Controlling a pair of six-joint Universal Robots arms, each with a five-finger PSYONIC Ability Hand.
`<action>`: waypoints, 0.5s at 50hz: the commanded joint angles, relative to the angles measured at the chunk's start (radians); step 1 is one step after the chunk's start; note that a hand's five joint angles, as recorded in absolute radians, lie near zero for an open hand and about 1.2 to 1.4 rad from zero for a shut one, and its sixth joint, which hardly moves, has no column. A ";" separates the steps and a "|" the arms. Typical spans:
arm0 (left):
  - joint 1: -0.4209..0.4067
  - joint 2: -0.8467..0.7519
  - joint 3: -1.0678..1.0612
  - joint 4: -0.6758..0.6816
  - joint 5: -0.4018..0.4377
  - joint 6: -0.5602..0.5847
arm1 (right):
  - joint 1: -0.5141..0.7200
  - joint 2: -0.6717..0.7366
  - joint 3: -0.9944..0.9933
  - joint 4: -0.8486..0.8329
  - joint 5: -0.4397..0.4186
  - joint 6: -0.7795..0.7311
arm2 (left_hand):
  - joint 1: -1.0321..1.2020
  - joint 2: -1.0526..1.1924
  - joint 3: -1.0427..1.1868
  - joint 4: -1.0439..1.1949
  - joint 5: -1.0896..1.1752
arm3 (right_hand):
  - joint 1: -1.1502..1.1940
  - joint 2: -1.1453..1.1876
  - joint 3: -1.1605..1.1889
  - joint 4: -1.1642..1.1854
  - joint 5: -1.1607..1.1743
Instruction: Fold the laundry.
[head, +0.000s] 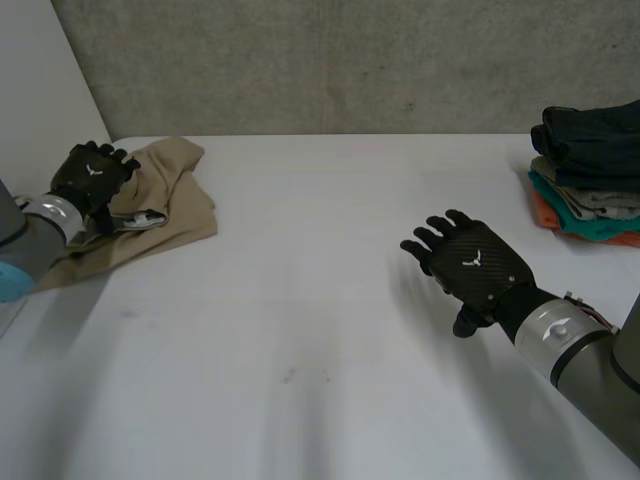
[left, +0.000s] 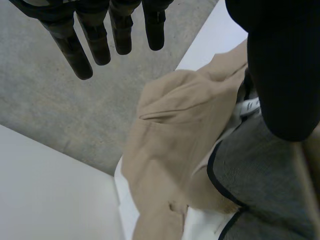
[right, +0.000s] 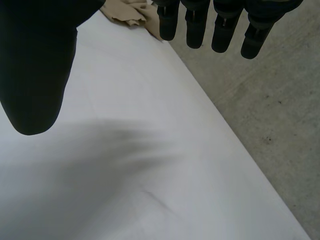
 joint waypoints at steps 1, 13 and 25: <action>0.010 -0.189 0.191 0.039 0.017 -0.061 | -0.002 -0.002 0.055 -0.060 -0.001 0.011 | 0.084 0.084 0.090 0.084 0.085 | -0.055 -0.033 -0.036 -0.036 -0.048; -0.049 -0.159 0.218 0.050 -0.099 -0.093 | -0.005 0.001 0.056 -0.074 -0.001 0.012 | 1.164 1.164 1.170 1.164 1.165 | -0.055 -0.033 -0.036 -0.036 -0.048; -0.376 0.418 -0.244 0.228 -0.180 -0.492 | -0.008 -0.009 0.044 -0.092 0.074 0.020 | 1.164 1.164 1.170 1.164 1.165 | -0.055 -0.033 -0.036 -0.036 -0.048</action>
